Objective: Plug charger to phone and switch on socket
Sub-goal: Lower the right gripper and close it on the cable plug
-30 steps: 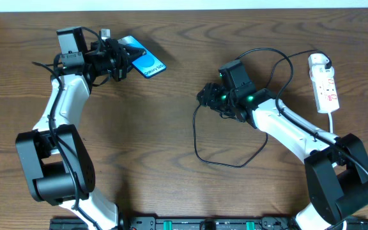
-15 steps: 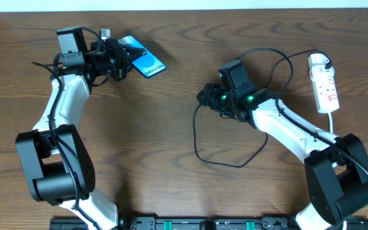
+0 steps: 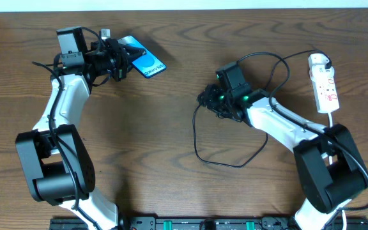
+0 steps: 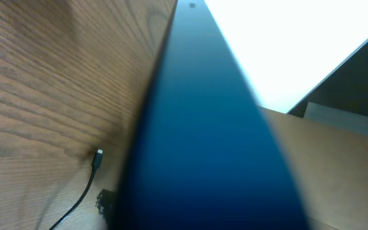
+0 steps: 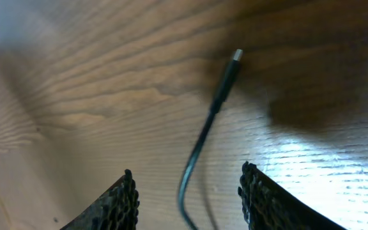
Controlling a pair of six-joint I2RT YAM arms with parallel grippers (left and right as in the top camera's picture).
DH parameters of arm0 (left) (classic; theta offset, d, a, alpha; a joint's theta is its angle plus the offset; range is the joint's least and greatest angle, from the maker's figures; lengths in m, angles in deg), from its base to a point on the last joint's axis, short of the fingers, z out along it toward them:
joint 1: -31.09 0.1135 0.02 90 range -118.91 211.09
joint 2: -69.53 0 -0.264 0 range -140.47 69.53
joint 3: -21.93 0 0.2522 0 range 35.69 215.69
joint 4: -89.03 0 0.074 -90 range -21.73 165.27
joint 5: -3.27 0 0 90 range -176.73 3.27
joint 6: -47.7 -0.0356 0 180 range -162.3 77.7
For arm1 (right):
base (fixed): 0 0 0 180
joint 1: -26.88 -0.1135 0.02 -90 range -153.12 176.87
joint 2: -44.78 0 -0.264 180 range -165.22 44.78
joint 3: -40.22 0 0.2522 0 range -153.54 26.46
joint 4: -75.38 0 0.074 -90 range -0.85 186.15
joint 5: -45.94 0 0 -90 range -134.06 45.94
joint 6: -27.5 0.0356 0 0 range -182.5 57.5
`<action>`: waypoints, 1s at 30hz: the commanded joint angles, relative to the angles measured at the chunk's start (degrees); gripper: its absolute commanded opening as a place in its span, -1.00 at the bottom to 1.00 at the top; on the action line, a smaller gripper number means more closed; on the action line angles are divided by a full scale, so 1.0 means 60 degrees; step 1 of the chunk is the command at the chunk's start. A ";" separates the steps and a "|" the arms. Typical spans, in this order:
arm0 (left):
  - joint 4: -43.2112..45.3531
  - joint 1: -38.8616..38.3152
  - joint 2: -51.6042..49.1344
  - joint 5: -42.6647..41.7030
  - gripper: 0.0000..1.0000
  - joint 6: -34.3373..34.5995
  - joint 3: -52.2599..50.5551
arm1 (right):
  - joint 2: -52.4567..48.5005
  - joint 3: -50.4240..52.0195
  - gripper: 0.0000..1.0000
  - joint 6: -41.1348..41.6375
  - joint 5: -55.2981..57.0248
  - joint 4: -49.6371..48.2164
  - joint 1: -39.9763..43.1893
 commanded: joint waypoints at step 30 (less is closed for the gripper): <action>0.0015 0.0022 0.0120 -0.0375 -0.86 -0.0124 0.0055 | -0.2528 -0.2106 -0.17 -0.0091 -0.1246 0.0583 0.0237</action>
